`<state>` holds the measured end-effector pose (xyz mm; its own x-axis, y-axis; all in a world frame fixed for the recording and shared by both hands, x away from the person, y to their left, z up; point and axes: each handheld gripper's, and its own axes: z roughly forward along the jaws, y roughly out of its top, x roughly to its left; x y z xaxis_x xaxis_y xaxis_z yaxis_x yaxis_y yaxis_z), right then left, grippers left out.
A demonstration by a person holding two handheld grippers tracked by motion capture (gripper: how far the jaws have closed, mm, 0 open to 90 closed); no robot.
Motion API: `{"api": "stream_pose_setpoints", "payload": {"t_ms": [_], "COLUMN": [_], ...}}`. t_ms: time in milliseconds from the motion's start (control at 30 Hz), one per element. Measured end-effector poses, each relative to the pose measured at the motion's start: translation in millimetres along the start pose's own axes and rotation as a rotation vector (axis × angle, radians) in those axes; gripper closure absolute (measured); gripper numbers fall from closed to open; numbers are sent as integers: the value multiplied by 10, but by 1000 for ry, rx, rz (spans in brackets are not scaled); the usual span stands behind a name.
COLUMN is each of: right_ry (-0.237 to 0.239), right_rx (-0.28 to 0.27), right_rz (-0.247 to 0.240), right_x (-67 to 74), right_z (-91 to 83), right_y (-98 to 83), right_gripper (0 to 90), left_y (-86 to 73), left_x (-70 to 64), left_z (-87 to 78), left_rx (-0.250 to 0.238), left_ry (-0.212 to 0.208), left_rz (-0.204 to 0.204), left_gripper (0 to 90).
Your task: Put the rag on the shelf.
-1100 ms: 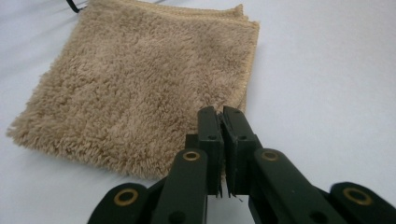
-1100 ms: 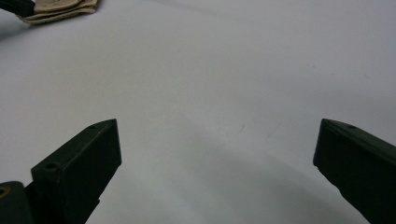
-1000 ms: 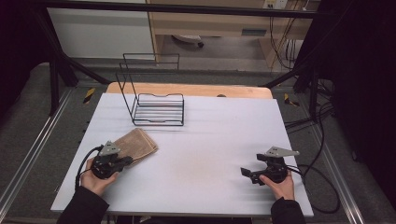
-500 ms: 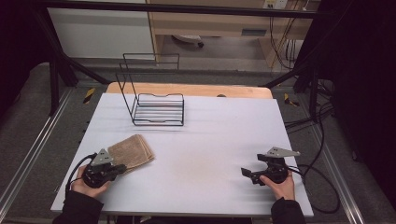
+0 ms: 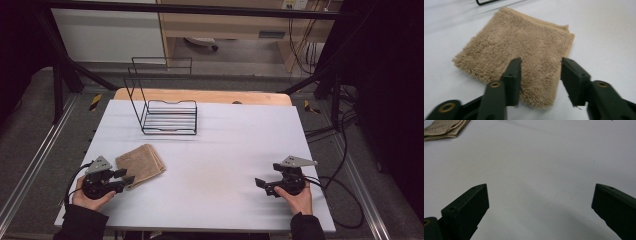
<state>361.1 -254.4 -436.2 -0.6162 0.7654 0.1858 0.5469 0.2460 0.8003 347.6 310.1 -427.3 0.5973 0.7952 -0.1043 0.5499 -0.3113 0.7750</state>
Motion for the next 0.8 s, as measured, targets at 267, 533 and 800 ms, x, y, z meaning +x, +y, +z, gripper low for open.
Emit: {"api": "stream_pose_setpoints", "payload": {"t_ms": [267,533,800], "right_ry": [-1,33,69], "right_rx": [17,27,37], "right_rz": [-24,-62,-96], "right_x": [138,387,656], "right_z": [133,324,624], "right_y": [143,319,519], "right_gripper": [17,13,11], "left_y": [0,11,20], "left_x": [63,96,114], "left_z": [49,42,17], "left_rx": [2,-6,-15], "left_ry": [-1,8,5], "left_rz": [-29,-29,-22], "left_gripper": [209,96,78]}}
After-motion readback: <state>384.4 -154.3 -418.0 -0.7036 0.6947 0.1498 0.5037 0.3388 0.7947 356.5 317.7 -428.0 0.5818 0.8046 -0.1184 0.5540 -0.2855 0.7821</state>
